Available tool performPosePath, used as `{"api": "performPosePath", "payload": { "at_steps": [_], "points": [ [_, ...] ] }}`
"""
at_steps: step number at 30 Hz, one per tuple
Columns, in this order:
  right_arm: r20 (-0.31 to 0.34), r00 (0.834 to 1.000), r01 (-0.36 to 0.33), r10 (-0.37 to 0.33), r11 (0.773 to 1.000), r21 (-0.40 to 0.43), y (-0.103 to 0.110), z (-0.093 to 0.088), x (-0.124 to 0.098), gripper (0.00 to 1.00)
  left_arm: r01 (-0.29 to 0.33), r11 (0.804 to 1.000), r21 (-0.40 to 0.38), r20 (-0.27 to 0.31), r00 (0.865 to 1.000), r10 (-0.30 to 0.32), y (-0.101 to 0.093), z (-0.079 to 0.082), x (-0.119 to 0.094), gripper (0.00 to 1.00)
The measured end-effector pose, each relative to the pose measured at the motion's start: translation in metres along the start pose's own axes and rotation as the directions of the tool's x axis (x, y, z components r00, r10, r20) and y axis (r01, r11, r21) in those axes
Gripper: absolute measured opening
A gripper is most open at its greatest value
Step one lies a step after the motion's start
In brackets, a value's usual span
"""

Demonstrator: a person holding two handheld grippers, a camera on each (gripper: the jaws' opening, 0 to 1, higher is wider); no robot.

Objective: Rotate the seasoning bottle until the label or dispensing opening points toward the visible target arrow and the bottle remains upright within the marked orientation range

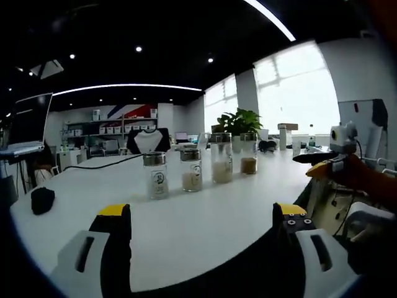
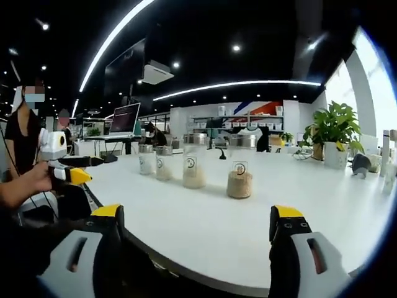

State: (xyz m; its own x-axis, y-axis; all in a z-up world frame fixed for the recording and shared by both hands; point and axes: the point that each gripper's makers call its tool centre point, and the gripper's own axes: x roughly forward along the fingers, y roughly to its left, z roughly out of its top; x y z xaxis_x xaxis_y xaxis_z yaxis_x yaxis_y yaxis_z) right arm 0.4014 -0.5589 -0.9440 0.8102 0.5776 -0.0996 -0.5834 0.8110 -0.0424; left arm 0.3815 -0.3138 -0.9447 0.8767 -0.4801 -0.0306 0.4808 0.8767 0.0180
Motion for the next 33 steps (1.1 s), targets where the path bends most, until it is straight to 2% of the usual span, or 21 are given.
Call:
{"api": "performPosePath", "payload": {
  "at_steps": [3, 7, 11, 14, 17, 19, 25, 28, 30, 32, 33],
  "points": [
    [-0.057, 0.998, 0.012, -0.015, 0.999, -0.05, 0.004, -0.008, -0.006, 0.99, 0.012, 1.0, -0.01, 0.022, 1.0, -0.011, -0.013, 0.004, -0.009, 1.0],
    [-0.026, 0.999, 0.028, -0.029, 0.999, -0.026, 0.01, -0.004, -0.014, 0.99, 0.014, 1.0, -0.005, 0.035, 0.999, -0.014, -0.023, 0.008, -0.021, 1.0],
    [-0.038, 0.997, 0.063, -0.066, 0.995, -0.079, 0.016, -0.006, -0.018, 0.99, -0.008, 1.0, 0.0, 0.032, 0.999, 0.008, -0.024, 0.012, -0.031, 1.0],
    [-0.017, 0.999, 0.042, -0.044, 0.997, -0.069, 0.025, -0.002, -0.023, 0.99, -0.017, 1.0, -0.005, 0.047, 0.999, 0.017, -0.023, 0.02, -0.036, 1.0],
    [0.079, 0.997, 0.013, -0.013, 1.0, 0.0, 0.031, 0.017, -0.029, 0.99, -0.017, 1.0, -0.01, 0.057, 0.998, 0.018, -0.024, 0.024, -0.036, 1.0],
    [0.107, 0.994, 0.021, -0.02, 1.0, -0.004, 0.027, 0.023, -0.035, 0.98, -0.017, 1.0, -0.004, 0.058, 0.998, 0.017, -0.025, 0.025, -0.035, 1.0],
    [0.108, 0.993, 0.056, -0.053, 0.998, -0.017, 0.012, 0.022, -0.041, 0.99, -0.031, 0.999, -0.038, 0.059, 0.998, 0.033, -0.018, 0.02, -0.031, 1.0],
    [0.146, 0.988, 0.049, -0.047, 0.999, -0.014, 0.012, 0.024, -0.043, 0.99, -0.021, 0.997, -0.072, 0.06, 0.998, 0.026, -0.018, 0.013, -0.029, 1.0],
    [0.17, 0.985, 0.0, 0.004, 1.0, -0.019, 0.024, 0.028, -0.044, 0.99, 0.009, 0.992, -0.127, 0.109, 0.994, 0.005, -0.025, 0.015, -0.027, 1.0],
    [0.216, 0.975, -0.043, 0.047, 0.999, -0.023, 0.036, 0.036, -0.044, 0.99, 0.078, 0.976, -0.204, 0.194, 0.98, -0.038, -0.036, 0.025, -0.026, 1.0],
    [0.222, 0.972, -0.076, 0.08, 0.997, -0.025, 0.045, 0.038, -0.044, 0.99, 0.137, 0.957, -0.256, 0.252, 0.965, -0.071, -0.045, 0.033, -0.026, 1.0]
  ]
}}
